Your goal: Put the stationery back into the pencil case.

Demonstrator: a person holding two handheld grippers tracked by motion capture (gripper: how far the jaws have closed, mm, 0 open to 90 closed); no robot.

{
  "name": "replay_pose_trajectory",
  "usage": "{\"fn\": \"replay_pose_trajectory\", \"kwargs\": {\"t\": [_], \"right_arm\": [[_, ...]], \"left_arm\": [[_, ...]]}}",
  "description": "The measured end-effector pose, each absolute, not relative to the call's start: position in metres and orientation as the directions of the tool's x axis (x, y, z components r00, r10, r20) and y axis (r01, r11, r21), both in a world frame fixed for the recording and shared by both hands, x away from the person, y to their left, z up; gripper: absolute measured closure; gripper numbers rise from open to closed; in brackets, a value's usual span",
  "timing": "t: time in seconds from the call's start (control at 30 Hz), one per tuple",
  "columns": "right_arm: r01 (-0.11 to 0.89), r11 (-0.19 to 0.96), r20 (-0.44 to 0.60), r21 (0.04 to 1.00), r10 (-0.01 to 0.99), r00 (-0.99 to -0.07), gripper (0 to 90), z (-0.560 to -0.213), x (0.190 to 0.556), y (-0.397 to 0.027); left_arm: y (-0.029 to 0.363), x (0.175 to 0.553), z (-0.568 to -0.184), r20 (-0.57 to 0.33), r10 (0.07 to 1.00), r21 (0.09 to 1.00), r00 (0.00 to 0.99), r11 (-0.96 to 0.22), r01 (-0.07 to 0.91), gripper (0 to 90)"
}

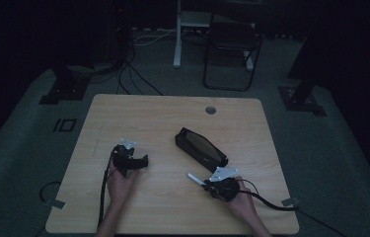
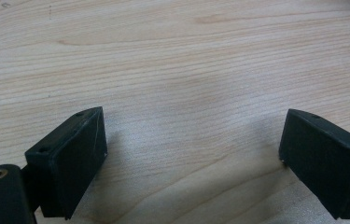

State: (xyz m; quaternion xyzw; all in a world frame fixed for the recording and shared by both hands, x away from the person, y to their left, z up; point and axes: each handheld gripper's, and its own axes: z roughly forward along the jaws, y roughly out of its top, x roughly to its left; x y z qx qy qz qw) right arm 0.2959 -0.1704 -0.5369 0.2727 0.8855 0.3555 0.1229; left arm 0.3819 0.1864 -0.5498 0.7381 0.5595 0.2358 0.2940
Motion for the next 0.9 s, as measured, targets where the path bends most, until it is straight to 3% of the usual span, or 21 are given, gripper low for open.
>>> {"fn": "replay_pose_trajectory", "kwargs": {"t": [0.9], "right_arm": [[0.370,0.574,-0.030,0.730,0.568,-0.823,79.0,-0.520,0.290,-0.175]], "left_arm": [[0.186,0.382,-0.550,0.019,0.965,0.698,0.263,-0.201,0.687,7.9]]}}
